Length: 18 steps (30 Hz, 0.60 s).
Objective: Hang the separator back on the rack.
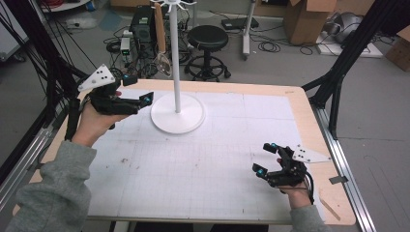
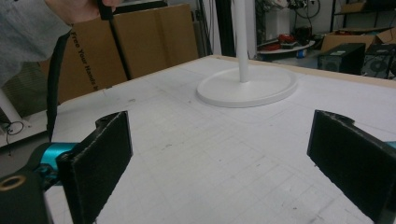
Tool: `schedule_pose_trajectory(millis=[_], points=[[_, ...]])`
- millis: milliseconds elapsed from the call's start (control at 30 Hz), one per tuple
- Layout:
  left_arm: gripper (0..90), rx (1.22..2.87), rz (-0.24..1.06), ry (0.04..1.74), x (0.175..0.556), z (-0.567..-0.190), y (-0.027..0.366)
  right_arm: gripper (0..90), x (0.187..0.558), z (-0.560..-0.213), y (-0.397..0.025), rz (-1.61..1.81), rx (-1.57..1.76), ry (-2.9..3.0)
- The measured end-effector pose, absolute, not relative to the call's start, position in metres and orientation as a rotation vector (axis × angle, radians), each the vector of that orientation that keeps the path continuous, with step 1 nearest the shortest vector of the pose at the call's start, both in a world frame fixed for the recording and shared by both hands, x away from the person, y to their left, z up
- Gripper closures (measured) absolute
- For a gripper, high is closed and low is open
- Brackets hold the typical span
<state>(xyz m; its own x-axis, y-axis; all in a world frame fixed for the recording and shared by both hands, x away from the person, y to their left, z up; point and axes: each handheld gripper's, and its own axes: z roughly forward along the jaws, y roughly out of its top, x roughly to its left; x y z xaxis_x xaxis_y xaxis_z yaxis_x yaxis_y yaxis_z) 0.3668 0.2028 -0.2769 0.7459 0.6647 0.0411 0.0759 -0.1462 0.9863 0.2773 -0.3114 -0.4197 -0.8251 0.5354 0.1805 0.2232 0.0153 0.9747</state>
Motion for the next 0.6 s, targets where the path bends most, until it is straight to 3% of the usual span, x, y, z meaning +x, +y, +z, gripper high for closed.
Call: schedule_pose_trajectory(millis=[133, 267, 600], points=[[5.7, 1.665, 0.545, 0.605, 0.364, -0.289, 0.204, 5.7, 0.277, -0.420, -0.310, 1.885, 0.786, 2.056], [1.7, 1.655, 0.532, 0.614, 0.360, -0.296, 0.207, 5.7, 0.277, -0.420, -0.310, 1.880, 0.786, 2.055], [1.7, 1.652, 0.579, 0.580, 0.338, -0.320, 0.206, 5.7, 0.277, -0.420, -0.311, 1.873, 0.795, 2.047]])
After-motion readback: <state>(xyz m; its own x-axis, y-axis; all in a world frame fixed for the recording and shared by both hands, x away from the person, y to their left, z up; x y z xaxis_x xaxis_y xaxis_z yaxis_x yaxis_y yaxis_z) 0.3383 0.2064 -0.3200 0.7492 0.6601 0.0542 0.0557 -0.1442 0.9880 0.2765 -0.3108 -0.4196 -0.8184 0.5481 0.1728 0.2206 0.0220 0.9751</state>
